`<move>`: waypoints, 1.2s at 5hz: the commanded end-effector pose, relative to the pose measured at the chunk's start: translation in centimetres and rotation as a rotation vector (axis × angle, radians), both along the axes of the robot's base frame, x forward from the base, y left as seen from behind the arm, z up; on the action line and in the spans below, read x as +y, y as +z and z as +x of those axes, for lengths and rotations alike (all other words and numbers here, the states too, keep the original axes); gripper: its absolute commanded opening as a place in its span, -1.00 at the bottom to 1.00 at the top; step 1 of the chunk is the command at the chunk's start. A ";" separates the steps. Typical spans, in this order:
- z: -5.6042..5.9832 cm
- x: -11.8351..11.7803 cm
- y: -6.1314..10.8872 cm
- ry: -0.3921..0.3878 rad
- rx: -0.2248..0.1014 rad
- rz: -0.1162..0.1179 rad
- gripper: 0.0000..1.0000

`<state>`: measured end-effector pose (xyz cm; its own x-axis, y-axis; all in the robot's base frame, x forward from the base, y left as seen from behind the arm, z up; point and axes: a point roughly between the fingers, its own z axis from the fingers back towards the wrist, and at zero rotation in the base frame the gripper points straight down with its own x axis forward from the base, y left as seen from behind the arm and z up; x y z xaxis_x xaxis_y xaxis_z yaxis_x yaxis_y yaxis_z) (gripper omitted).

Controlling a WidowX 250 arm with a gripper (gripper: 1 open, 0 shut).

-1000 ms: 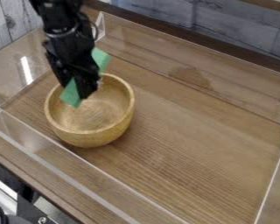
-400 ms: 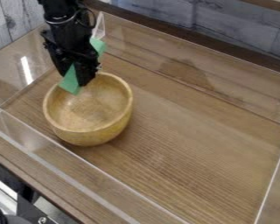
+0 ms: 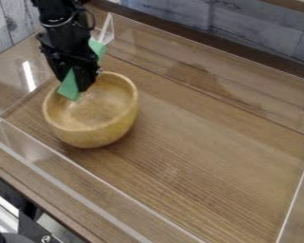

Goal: Put green object into wooden bowl

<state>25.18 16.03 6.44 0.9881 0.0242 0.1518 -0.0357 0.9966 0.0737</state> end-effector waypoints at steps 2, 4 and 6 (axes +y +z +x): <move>1.1 -1.2 1.6 -0.016 -0.044 0.020 -1.00; 1.1 0.2 1.5 -0.048 -0.026 0.011 1.00; 0.4 1.7 1.8 -0.060 0.007 -0.002 1.00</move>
<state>24.67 16.97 6.82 0.9943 -0.0317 0.1021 0.0277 0.9988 0.0406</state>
